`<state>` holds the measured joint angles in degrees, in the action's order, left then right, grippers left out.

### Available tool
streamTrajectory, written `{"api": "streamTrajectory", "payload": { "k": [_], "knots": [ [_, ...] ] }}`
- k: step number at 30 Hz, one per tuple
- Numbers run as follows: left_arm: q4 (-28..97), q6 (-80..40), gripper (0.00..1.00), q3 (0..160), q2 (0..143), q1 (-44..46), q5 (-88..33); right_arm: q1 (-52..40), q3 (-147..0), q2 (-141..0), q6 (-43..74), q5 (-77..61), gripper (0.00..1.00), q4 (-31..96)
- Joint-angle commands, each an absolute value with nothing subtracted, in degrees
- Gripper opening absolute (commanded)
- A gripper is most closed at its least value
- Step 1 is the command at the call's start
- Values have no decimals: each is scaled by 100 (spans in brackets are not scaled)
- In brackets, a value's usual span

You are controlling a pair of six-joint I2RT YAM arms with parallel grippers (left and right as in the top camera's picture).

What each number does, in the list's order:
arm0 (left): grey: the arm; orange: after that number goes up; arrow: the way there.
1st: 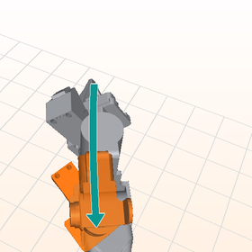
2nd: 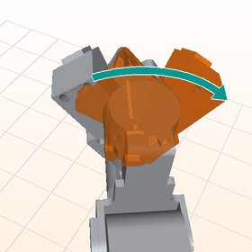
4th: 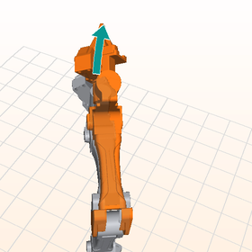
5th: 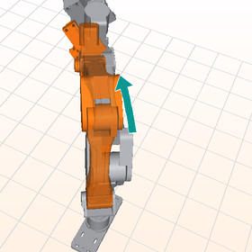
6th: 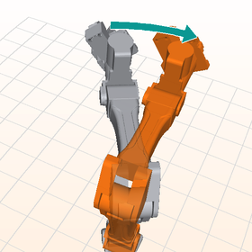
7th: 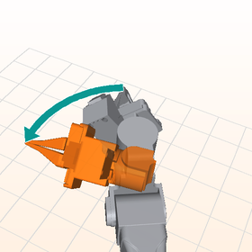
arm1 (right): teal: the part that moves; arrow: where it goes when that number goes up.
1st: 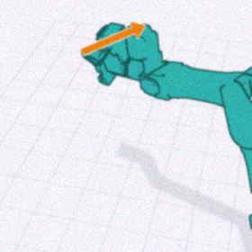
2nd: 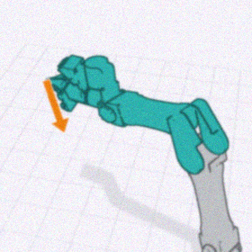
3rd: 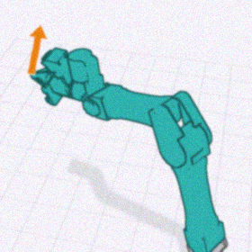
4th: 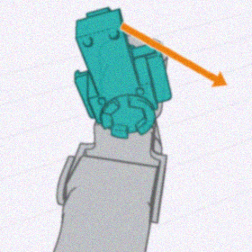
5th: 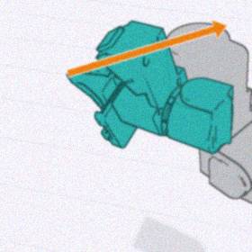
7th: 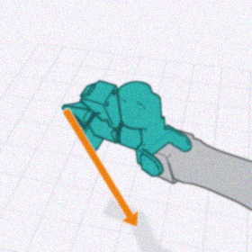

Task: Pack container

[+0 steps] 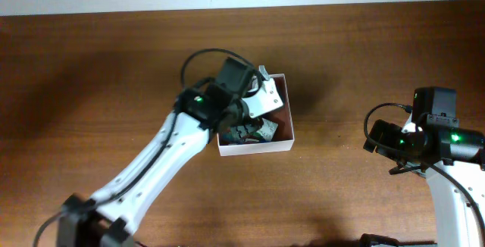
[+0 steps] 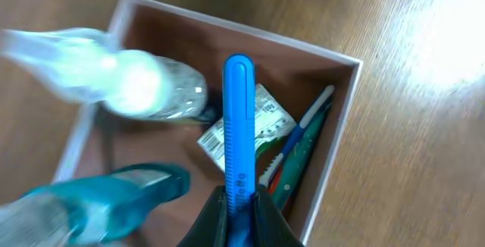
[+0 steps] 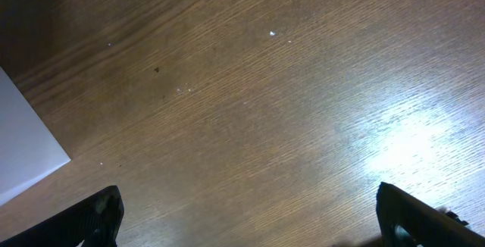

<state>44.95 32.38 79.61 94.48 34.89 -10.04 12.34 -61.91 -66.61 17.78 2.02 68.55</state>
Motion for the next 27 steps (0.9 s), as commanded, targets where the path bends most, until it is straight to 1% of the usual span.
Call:
{"api": "streamTrajectory", "payload": {
  "k": [1,6,10,11,12,13,14,18,21,22,23,24,25,26,27],
  "knots": [
    [4375,3435,0,7992,9988,3573,-961,1282,-6165,-6665,1743,207,98,6858],
    [4265,3435,2,7992,10665,3581,-963,1284,-6165,-6665,1741,207,98,6860],
    [4254,3435,23,7994,10766,3586,-961,1284,-6165,-6665,1741,207,98,6860],
    [4246,3435,34,7996,10763,3586,-956,1282,-6165,-6665,1743,209,98,6860],
    [4246,3435,37,8001,10761,3586,-928,1284,-6165,-6665,1741,209,98,6860],
    [4296,3433,50,8029,10709,3586,-854,1284,-6165,-6665,1741,209,98,6860],
    [4357,3430,56,8062,10656,3586,-851,1284,-6165,-6665,1741,209,98,6860],
    [4742,3238,60,8372,10077,3573,-429,1282,-6165,-6665,1743,209,98,6831],
    [4825,2875,68,8412,9408,3424,108,1260,-6184,-6665,1581,-30,98,6737],
    [4823,2716,70,8412,9216,3330,274,1234,-6195,-6663,1492,-156,98,6687],
    [4818,2399,80,8412,8962,3129,537,1135,-6285,-6663,1326,-366,98,6589],
    [4818,2154,98,8412,8807,2952,663,1011,-6403,-6663,1236,-414,98,6525],
    [4821,1946,99,8412,8691,2781,705,913,-6495,-6665,1216,-408,98,6493],
    [4821,1444,99,8412,8471,2318,690,611,-6753,-6665,1061,-397,98,6309],
    [4818,1260,99,8412,8396,2053,690,395,-6917,-6676,967,-311,98,6143]
  ]
}}
